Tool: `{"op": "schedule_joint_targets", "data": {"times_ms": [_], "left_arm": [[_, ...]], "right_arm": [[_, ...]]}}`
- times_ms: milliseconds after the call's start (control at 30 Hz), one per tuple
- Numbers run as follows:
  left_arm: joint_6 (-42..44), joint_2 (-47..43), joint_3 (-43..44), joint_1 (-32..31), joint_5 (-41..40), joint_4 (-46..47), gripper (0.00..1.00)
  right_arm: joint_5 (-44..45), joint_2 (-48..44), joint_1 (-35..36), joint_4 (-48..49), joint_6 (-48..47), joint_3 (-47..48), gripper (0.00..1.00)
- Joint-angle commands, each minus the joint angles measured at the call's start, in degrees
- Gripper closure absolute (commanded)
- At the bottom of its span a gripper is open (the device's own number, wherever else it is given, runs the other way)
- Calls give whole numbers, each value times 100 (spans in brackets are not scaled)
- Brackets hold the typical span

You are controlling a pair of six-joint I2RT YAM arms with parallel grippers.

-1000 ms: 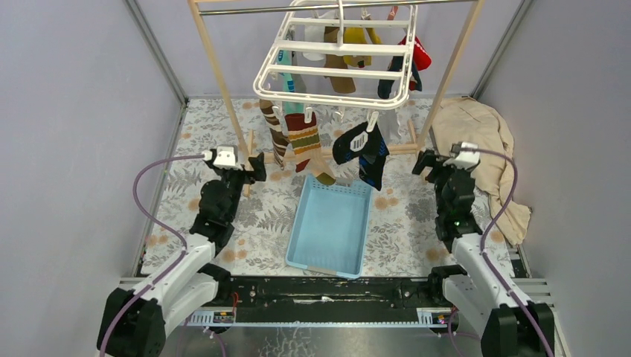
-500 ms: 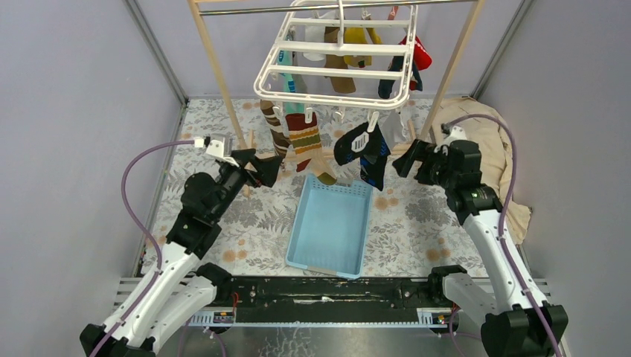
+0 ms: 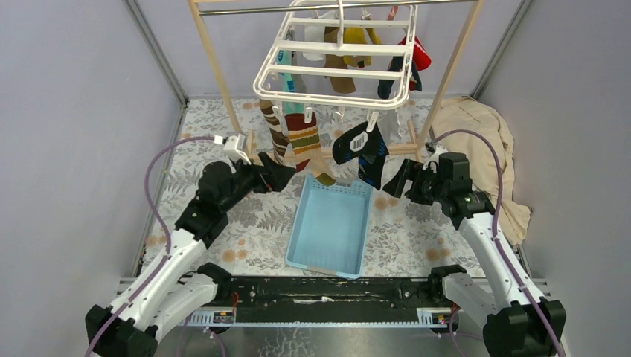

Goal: Remove the socks clipped to the hanger
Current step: Adjust the bin at the center of the board.

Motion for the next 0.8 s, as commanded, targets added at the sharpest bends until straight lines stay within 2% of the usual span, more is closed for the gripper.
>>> {"op": "schedule_joint_targets", "data": {"times_ms": [0,100,233,300,400,600,767], "left_arm": [[-628,188,-462,8,680,448,1],[-925,-59,-920,141,801,1204,1],[-851,137,-534,159,235,243,1],[-817,279,-400,155,243,-16,1],[-959,391,-376,155,293,-213,1],[-1195,582,-504,155,587,-309,1],[-1145,476,-484,155,450,-467,1]], "right_arm": [[270,-63,421,-80,-125,94,11],[637,-5,842,-20,-150,132,15],[950,190,1199,169,-282,128,17],[1014,370,1238,298,-369,126,19],[1176,597,1246,519,-492,151,23],[1205,1195,1252,1001,-552,384,24],[1134,1660,1307,1289,-648,504,27]]}}
